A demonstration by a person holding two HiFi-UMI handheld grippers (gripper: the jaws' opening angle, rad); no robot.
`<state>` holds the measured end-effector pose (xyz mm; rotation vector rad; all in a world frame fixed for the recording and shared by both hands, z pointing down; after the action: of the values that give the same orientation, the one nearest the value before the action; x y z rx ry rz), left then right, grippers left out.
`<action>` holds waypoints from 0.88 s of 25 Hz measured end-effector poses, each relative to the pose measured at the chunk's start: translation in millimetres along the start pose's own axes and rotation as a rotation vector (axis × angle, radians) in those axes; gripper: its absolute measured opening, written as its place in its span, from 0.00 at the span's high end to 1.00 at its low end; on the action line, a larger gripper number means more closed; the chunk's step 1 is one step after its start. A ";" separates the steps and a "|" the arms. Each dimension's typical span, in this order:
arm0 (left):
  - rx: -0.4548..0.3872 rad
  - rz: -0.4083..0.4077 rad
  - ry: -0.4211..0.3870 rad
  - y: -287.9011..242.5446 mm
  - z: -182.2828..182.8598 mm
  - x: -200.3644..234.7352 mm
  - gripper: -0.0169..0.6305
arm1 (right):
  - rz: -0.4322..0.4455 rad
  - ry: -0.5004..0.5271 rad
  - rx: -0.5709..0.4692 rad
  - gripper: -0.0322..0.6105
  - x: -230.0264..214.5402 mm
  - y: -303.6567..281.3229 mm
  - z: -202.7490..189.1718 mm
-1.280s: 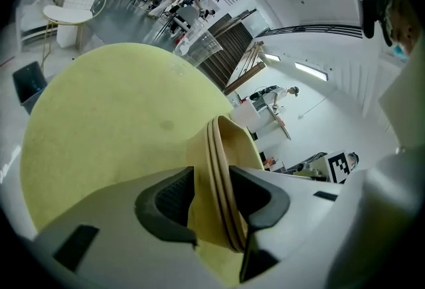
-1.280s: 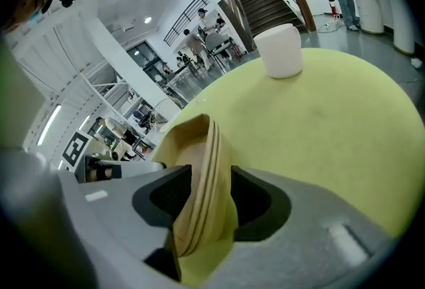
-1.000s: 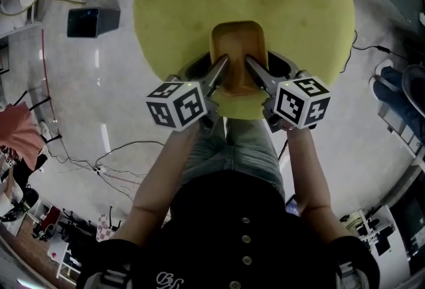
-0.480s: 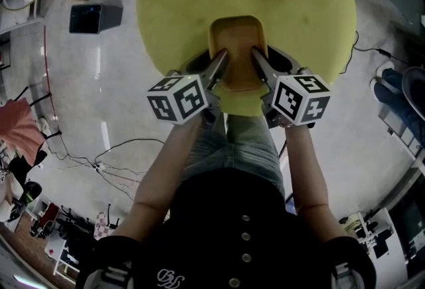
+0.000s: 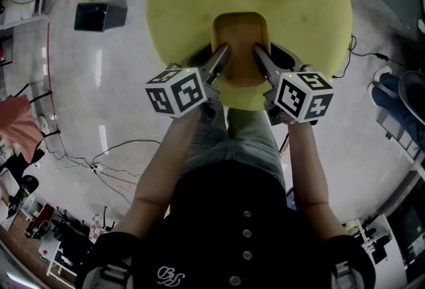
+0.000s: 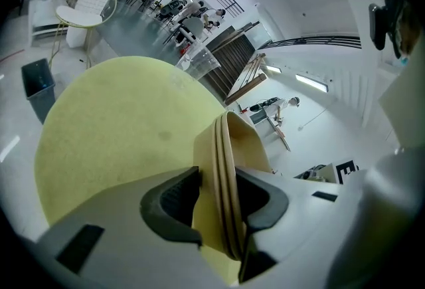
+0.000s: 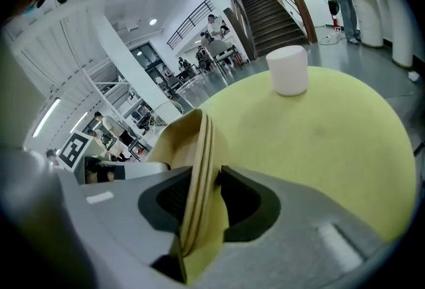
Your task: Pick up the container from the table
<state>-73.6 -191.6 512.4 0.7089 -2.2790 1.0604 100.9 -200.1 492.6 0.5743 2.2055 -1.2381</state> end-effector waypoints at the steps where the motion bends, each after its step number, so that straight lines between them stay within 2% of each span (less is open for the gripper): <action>1: -0.001 -0.006 -0.005 1.6 2.2 -1.4 0.77 | 0.004 0.010 -0.002 0.80 2.3 1.5 1.5; 7: -0.024 -0.025 -0.050 17.2 17.9 -14.6 0.77 | 0.044 0.039 -0.048 0.80 20.3 15.7 12.1; 11: -0.039 -0.037 -0.067 25.7 27.6 -23.3 0.77 | 0.047 0.070 -0.075 0.80 32.2 25.4 18.5; 15: -0.035 -0.063 -0.116 33.0 35.4 -31.5 0.77 | 0.048 0.093 -0.112 0.80 43.0 36.1 22.5; 22: -0.056 -0.104 -0.166 45.0 53.3 -44.8 0.77 | 0.052 0.098 -0.178 0.80 59.8 52.4 29.2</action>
<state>-82.8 -198.5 430.3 0.9122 -2.3719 0.9157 93.9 -193.9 408.4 0.6279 2.3368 -0.9940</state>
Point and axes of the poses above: the fingertips, and each gripper's own axes: y backward along the fingers, x to its left, z out of its top, the point moved 7 cm from there along y, backward along the fingers, and after that the axes turned 12 degrees about -y, right-handed, at the moved point
